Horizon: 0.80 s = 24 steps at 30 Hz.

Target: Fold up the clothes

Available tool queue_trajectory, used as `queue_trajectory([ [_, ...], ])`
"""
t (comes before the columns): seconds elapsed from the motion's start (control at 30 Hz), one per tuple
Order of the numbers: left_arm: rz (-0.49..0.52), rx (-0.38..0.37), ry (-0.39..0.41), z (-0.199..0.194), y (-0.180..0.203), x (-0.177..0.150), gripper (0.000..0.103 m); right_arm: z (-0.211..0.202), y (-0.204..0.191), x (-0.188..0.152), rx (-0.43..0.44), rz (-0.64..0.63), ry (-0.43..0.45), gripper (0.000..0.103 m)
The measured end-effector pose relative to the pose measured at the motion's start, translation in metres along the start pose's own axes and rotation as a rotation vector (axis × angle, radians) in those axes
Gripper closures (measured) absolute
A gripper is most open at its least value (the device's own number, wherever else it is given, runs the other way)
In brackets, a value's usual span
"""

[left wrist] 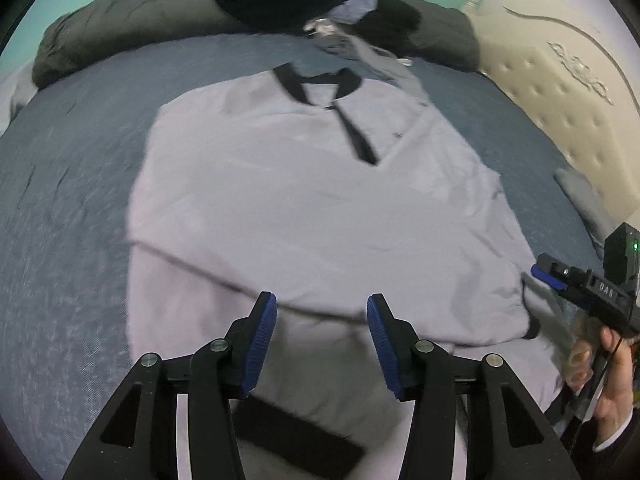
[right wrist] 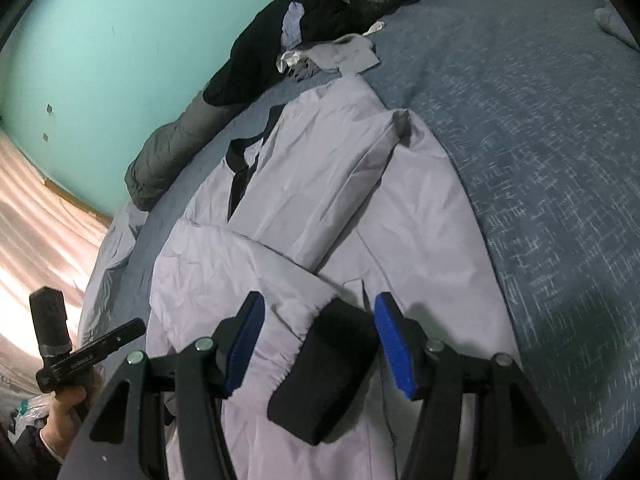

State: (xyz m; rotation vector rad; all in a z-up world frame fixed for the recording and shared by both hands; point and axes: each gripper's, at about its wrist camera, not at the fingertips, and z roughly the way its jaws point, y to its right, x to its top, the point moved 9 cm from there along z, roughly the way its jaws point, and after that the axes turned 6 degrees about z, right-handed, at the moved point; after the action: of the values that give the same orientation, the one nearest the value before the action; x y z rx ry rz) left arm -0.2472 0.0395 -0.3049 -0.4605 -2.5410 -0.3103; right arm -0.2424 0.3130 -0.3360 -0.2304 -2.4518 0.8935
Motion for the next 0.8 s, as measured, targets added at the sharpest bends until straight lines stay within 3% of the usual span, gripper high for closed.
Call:
queue_trajectory([
  [0.2, -0.062, 0.012, -0.016, 0.002, -0.028, -0.018, 0.052, 0.005, 0.013, -0.003, -0.032, 0.037, -0.042, 0.045],
  [0.67, -0.138, 0.014, -0.016, 0.002, -0.051, -0.024, 0.052, 0.025, 0.013, -0.008, -0.118, -0.075, -0.1, 0.045],
  [0.73, -0.156, 0.014, -0.013, 0.002, -0.056, -0.024, 0.052, 0.024, 0.011, -0.009, -0.116, -0.096, -0.099, 0.053],
  [0.77, -0.166, 0.014, -0.012, 0.001, -0.059, -0.024, 0.052, 0.023, 0.01, -0.008, -0.113, -0.102, -0.096, 0.063],
  [0.8, -0.173, 0.015, -0.011, 0.001, -0.061, -0.025, 0.052, 0.022, 0.01, -0.008, -0.109, -0.104, -0.096, 0.067],
])
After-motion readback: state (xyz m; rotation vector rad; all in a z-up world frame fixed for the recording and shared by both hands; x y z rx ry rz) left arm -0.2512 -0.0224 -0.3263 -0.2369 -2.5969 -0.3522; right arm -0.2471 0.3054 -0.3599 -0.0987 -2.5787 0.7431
